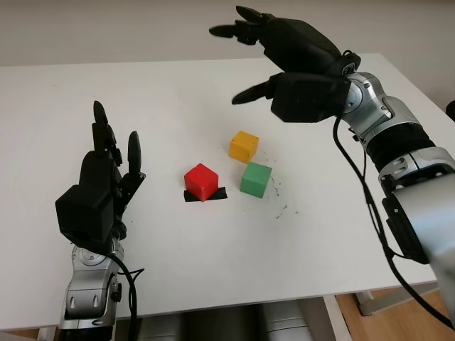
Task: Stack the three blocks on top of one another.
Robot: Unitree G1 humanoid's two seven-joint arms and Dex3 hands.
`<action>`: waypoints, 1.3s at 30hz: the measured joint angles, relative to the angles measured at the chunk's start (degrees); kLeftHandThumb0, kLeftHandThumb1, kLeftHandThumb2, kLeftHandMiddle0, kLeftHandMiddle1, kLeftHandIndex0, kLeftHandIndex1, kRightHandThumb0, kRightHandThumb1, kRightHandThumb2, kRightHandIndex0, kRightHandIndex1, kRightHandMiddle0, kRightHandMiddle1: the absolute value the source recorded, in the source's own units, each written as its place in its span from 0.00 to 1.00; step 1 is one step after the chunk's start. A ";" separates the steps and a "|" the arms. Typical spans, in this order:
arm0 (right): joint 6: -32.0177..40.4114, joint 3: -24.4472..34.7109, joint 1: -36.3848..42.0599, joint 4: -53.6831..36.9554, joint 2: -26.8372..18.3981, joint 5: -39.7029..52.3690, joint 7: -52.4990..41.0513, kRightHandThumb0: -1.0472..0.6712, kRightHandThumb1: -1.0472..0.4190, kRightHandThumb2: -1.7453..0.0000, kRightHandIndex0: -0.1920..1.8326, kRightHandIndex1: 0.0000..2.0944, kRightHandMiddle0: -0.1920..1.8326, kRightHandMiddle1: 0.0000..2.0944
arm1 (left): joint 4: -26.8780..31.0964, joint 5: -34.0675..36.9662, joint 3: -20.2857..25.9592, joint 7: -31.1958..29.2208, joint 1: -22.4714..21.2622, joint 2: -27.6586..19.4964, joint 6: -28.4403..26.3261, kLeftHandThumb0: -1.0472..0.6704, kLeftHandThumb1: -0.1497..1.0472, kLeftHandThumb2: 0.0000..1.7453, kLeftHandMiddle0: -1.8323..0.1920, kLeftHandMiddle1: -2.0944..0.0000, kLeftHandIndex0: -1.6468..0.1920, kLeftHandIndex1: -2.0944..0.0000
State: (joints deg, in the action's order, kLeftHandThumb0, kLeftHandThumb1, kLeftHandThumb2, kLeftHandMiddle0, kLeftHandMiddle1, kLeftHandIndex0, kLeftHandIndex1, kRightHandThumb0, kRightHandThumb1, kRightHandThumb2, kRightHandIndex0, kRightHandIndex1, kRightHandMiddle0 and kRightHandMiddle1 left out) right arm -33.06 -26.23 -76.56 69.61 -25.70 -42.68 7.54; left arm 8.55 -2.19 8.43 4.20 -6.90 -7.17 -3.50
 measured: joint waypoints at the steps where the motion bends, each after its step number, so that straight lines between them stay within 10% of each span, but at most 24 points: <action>1: 0.15 -1.32 -0.45 0.60 0.01 -1.61 1.02 0.30 0.15 0.97 0.21 0.09 0.28 0.14 | 0.02 -0.09 0.01 0.00 0.04 -0.06 -0.02 0.19 1.00 0.37 1.00 1.00 1.00 1.00; 11: 1.90 -13.04 -5.05 4.72 0.48 -13.28 4.01 0.30 0.16 0.97 0.24 0.07 0.33 0.14 | 0.07 -0.97 0.02 0.25 0.43 -0.54 0.23 0.19 1.00 0.37 1.00 1.00 1.00 1.00; 39: -1.13 -21.19 -2.74 6.30 1.10 -17.16 8.63 0.30 0.15 0.97 0.25 0.03 0.35 0.08 | 0.06 -1.39 0.15 0.84 0.43 -0.52 0.21 0.19 1.00 0.37 1.00 1.00 1.00 1.00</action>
State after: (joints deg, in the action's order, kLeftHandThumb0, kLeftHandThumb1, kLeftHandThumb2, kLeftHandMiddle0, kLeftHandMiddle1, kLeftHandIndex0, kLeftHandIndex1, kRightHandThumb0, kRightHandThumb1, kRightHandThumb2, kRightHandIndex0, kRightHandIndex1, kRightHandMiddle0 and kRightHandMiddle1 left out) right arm -34.18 -47.42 -79.30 75.92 -24.60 -59.84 16.17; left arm 8.61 -3.58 8.58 5.04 -6.47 -7.69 -3.29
